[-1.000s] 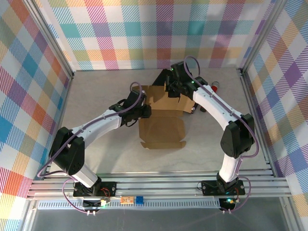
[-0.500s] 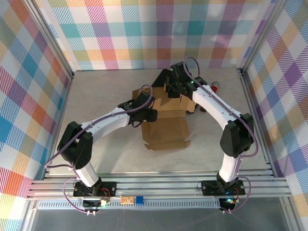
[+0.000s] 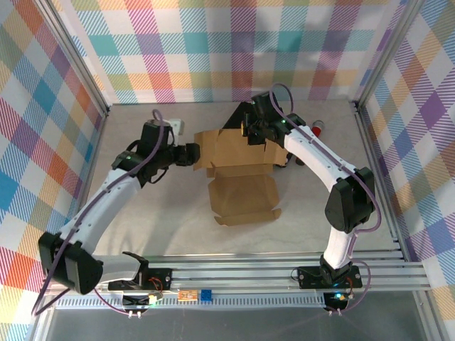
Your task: Fold the paper box
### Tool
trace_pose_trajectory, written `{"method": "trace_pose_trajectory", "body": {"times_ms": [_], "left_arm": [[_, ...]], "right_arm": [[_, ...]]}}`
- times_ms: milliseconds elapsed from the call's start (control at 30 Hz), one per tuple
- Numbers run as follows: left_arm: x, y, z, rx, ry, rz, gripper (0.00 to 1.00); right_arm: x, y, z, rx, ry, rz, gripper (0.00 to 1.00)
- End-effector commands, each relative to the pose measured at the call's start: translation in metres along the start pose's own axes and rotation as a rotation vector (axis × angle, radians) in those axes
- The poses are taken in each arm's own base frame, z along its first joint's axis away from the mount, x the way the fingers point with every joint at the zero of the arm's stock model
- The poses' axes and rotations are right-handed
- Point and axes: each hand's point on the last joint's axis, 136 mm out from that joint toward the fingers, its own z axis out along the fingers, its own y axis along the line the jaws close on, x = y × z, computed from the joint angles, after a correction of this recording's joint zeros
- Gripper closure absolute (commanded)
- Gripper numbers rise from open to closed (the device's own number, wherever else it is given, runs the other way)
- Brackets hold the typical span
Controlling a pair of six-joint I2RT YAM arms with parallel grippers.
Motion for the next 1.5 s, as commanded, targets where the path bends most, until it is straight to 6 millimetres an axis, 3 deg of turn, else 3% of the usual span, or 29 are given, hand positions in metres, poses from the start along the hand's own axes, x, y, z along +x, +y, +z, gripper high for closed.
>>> {"method": "trace_pose_trajectory", "body": {"times_ms": [0,200,333,467,700,967,1100,1167,1300,1467], "left_arm": [[0.017,-0.011,0.016,0.080,0.071,0.109,0.29],[0.009,-0.003,0.044,0.028,0.092,0.112,0.40],[0.002,0.010,0.052,-0.061,0.070,0.090,0.59],[-0.003,0.011,0.050,-0.127,0.037,0.117,0.77],[0.000,0.001,0.053,-0.210,0.038,0.235,0.79],[0.006,0.026,0.054,-0.506,0.059,0.371,0.85],[0.007,0.024,0.055,-0.546,0.045,0.403,0.86],[0.010,0.024,0.056,-0.554,0.041,0.396,0.83],[0.021,0.035,0.050,-0.578,0.033,0.320,0.51],[0.033,0.070,0.010,-0.544,-0.010,0.031,0.27]], "right_arm": [[0.007,0.002,0.001,-0.014,0.028,-0.007,1.00],[0.010,0.002,0.001,-0.009,0.042,-0.006,1.00],[0.013,0.001,0.001,-0.010,0.050,-0.006,1.00],[0.016,0.000,0.002,-0.012,0.058,-0.006,1.00],[0.022,-0.003,0.005,-0.008,0.074,-0.001,1.00],[0.030,-0.006,0.008,0.001,0.088,0.002,1.00],[0.039,-0.011,0.011,0.009,0.107,-0.006,1.00],[0.044,-0.013,0.012,0.002,0.113,-0.018,1.00],[0.057,-0.015,0.020,-0.040,0.149,-0.054,1.00],[0.084,-0.027,0.039,-0.065,0.203,-0.082,1.00]]}}
